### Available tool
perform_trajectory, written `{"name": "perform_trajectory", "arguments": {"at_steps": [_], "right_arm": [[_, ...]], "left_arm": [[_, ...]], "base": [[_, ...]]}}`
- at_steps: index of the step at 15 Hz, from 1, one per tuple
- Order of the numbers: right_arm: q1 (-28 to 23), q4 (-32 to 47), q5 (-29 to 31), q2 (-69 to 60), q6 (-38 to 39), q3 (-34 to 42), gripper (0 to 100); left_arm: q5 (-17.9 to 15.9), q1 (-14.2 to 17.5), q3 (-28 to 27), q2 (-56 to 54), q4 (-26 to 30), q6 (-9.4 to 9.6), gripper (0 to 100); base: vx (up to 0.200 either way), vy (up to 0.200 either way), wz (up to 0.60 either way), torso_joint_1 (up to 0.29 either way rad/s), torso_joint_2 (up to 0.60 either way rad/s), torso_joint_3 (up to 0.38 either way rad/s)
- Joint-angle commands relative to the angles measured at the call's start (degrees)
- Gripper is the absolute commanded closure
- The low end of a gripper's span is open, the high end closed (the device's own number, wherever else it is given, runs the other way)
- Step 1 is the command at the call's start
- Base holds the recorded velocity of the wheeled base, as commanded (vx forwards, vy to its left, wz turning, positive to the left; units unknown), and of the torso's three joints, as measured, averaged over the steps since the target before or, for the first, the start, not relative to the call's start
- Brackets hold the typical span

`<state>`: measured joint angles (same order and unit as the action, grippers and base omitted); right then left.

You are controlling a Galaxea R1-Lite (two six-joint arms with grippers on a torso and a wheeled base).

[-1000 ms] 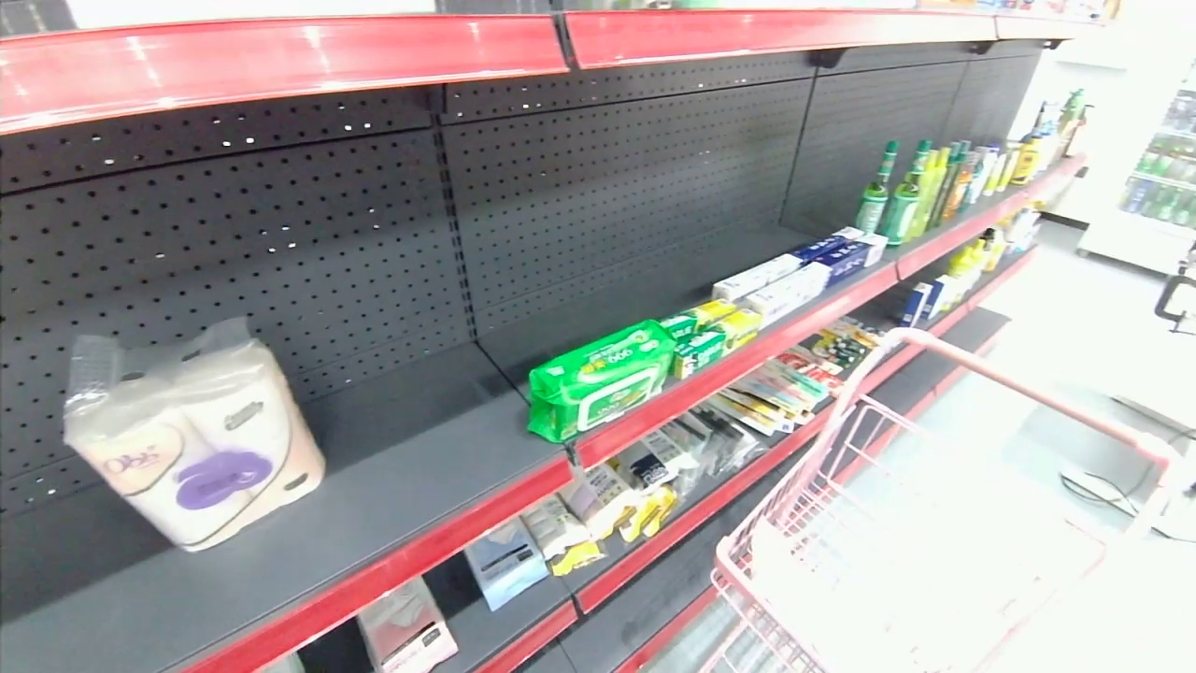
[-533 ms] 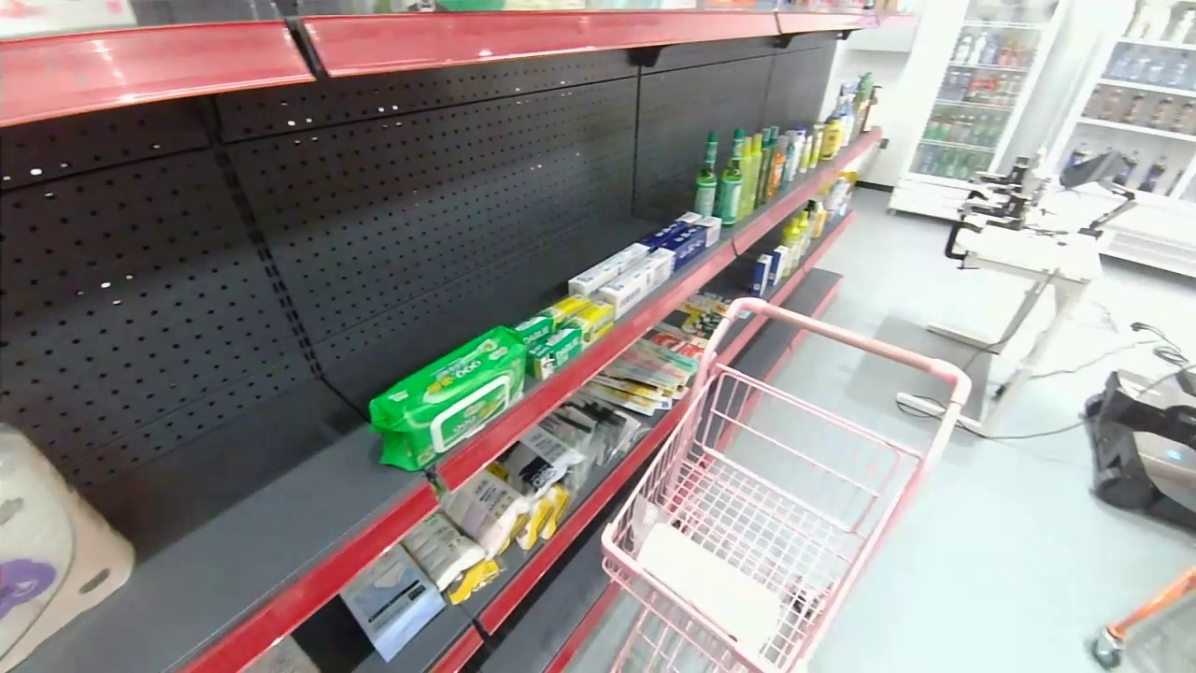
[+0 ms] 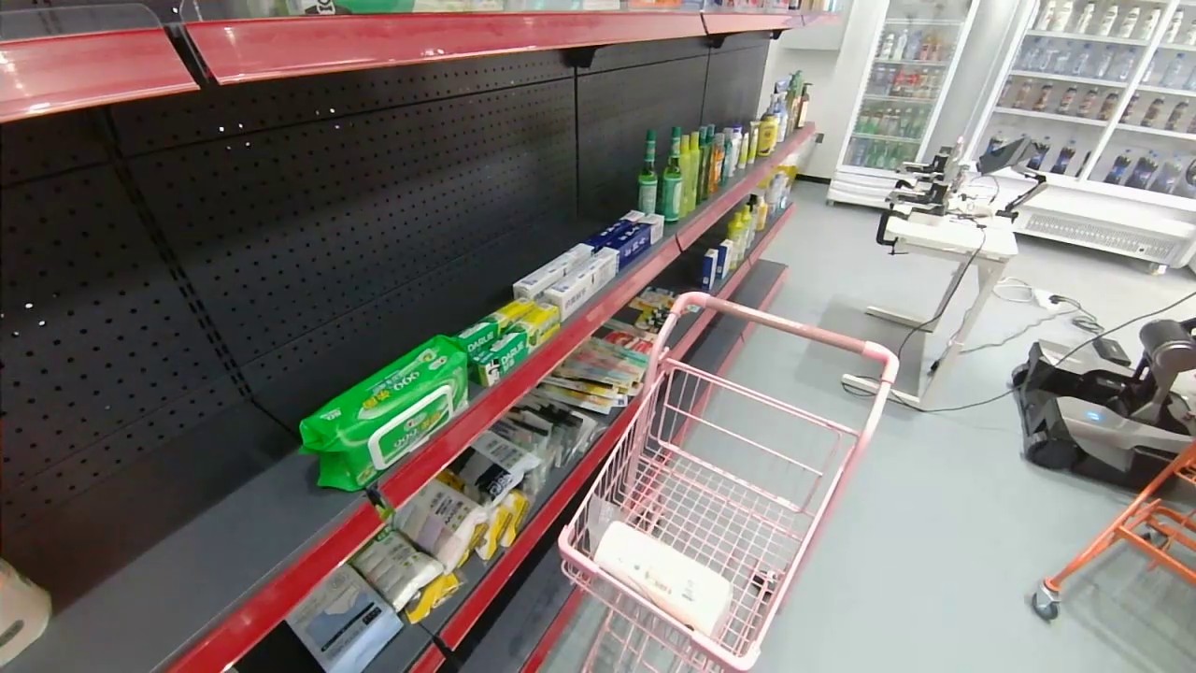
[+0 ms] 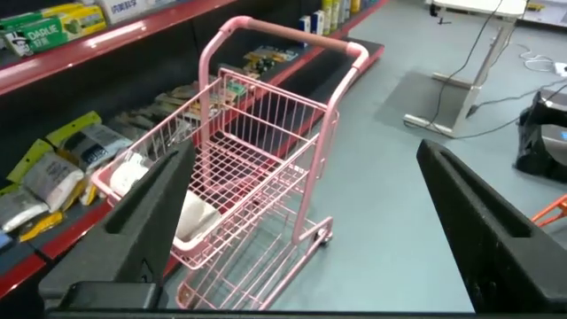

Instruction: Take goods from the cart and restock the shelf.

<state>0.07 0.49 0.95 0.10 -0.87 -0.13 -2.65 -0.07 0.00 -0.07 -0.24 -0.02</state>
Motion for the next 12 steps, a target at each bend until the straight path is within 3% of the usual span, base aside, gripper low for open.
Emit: {"name": "perform_trajectory", "arguments": {"at_steps": [1, 3, 4, 6, 7, 8, 12], "right_arm": [[-0.1, -0.1, -0.1, 0.0, 0.2, 0.0, 0], [0.0, -0.6, -0.9, 1.7, -0.6, -3.6, 0], [-0.2, -0.8, -2.4, 15.5, 1.0, -15.3, 0], [0.5, -2.5, -2.5, 32.5, 8.4, -31.8, 0], [0.6, -2.5, -2.1, 42.8, 4.9, -35.5, 0], [0.4, -2.5, -1.7, 48.2, -1.2, -34.9, 0], [3.4, -4.2, -6.1, 79.0, -4.4, -39.9, 0]], "left_arm": [[0.0, 0.0, 0.0, 0.1, 0.0, 0.02, 0], [0.0, 0.0, 0.0, 0.1, 0.0, 0.02, 0], [0.1, 0.0, 0.0, 0.1, 0.0, 0.02, 0], [0.0, 0.0, -0.1, 0.1, 0.0, 0.02, 0], [0.0, 0.0, -0.1, 0.1, 0.0, 0.02, 0], [0.0, 0.0, -0.1, 0.1, 0.0, 0.02, 0], [0.0, 0.0, 0.0, 0.1, 0.0, 0.02, 0]], "base": [[0.000, 0.000, 0.00, 0.000, 0.00, 0.000], [0.000, 0.000, 0.00, 0.000, 0.00, 0.000], [0.000, 0.000, 0.00, 0.000, 0.00, 0.000], [0.000, 0.000, 0.00, 0.000, 0.00, 0.000], [0.000, 0.000, 0.00, 0.000, 0.00, 0.000], [0.000, 0.000, 0.00, 0.000, 0.00, 0.000], [0.000, 0.000, 0.00, 0.000, 0.00, 0.000]]}}
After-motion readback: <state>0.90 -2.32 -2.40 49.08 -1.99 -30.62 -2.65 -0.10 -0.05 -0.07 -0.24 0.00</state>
